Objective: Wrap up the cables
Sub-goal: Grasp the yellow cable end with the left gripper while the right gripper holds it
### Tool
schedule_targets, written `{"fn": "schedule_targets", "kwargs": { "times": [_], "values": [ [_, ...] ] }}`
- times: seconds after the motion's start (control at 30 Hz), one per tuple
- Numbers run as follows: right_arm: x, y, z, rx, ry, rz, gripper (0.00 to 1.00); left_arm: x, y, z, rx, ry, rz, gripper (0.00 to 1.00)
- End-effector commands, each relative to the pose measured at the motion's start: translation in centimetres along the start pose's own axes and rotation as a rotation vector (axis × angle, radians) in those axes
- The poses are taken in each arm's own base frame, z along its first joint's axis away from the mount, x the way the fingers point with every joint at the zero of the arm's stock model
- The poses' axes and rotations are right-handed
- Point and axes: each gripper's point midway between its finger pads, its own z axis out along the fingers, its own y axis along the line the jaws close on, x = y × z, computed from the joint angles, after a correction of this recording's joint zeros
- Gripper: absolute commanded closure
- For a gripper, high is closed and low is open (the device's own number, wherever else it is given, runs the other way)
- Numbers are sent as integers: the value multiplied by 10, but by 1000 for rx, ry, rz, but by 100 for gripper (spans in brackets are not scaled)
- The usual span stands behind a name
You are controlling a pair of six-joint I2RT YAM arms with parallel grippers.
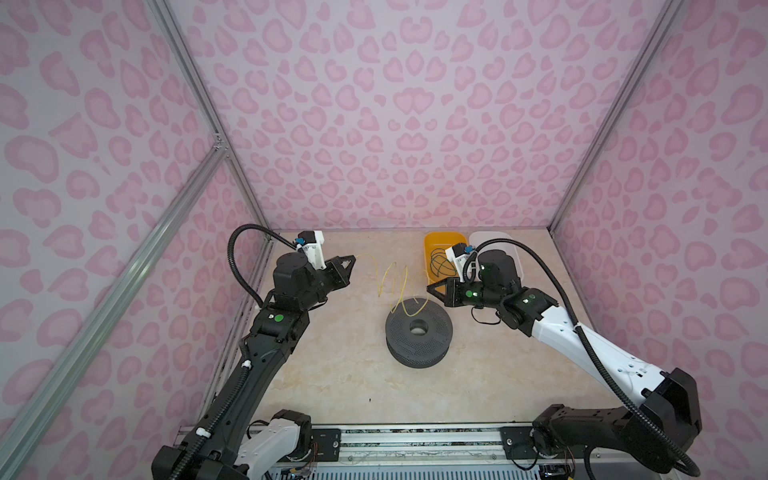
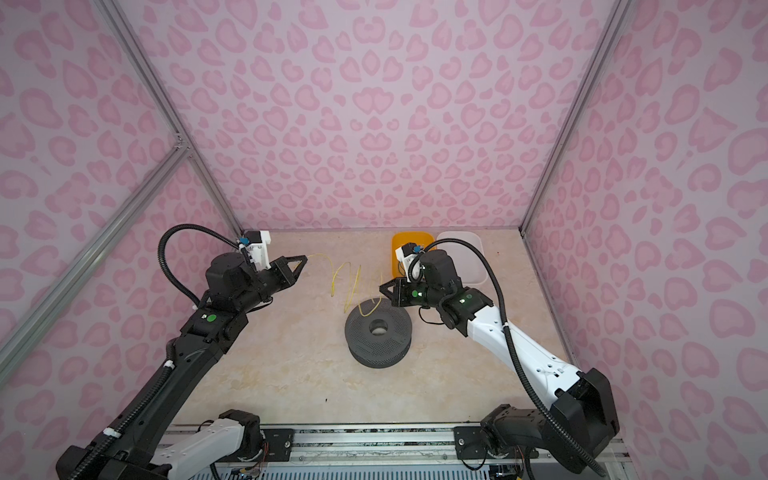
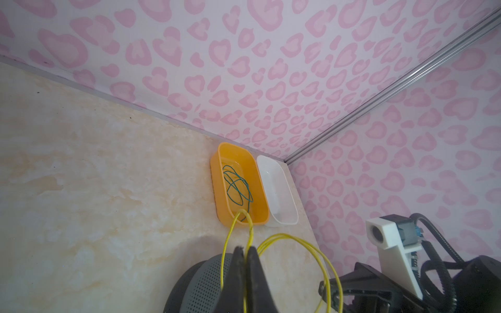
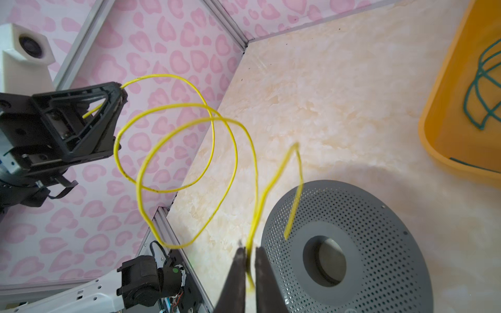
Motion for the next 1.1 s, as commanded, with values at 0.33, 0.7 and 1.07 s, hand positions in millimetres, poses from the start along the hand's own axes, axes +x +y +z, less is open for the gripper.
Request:
{"fn": "schedule_targets", "kwargs": {
  "times": [0.33, 0.7, 1.07],
  "values": [
    [-20, 44, -26, -105, -77, -26, 63, -18, -7, 12, 9, -34, 40, 96],
    [-45, 90, 12, -178, -155, 121, 46, -14, -21, 24, 37, -21, 100, 96],
    [-51, 79, 64, -254, -142, 375, 45, -14, -29, 22, 54, -27, 141, 96]
  ]
}}
